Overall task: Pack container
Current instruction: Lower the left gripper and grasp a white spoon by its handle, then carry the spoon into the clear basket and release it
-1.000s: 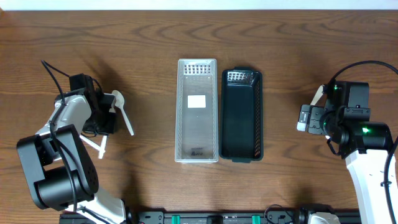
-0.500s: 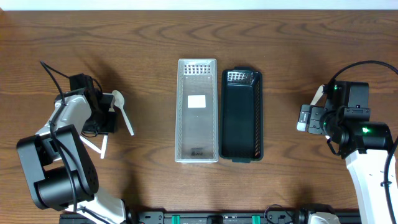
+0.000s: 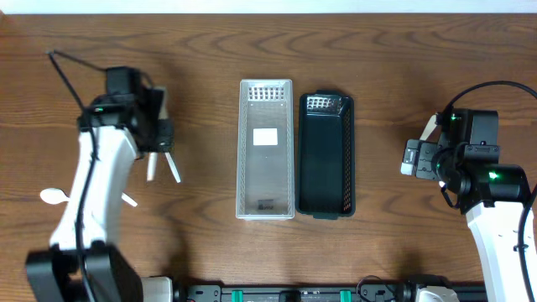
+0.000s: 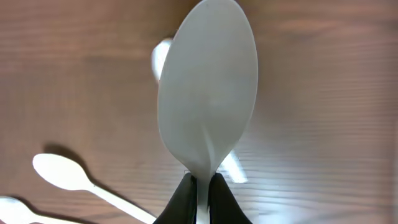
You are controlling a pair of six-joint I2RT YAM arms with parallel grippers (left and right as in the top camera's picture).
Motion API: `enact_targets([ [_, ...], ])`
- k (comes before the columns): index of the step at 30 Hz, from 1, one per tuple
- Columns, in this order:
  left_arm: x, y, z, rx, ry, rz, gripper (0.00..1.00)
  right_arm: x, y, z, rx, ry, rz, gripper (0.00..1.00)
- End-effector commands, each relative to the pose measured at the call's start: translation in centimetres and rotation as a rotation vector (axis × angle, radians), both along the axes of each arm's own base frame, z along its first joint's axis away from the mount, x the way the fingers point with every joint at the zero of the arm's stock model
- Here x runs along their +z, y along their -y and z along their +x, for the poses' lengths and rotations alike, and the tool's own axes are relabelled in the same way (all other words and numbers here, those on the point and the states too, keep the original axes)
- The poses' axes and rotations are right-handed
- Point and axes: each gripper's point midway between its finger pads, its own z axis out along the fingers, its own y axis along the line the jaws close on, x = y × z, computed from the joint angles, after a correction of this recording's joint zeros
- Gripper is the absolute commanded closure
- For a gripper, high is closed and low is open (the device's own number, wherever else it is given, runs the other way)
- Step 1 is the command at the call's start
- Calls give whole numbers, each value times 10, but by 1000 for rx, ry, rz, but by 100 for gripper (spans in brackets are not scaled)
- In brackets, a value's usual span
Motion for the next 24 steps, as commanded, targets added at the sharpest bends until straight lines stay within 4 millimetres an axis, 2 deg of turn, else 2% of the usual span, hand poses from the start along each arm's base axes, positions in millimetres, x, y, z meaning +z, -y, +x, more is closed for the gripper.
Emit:
enact_targets([
  [1,10,43,-6,-17,15,-42,94,6,6,4,-24,22,-11,1],
  [7,13,134,-16,-46,25,-184,95,6,6,4,-24,26,-11,1],
  [12,16,180,-17,-80,66,-247,94,6,6,4,-24,26,-11,1],
  [17,8,199,-18,-4,48,-297,94,6,6,4,-24,25,-11,1],
  [24,-40,207,-17,10,-61,-241,94,6,6,4,-24,25,-11,1],
])
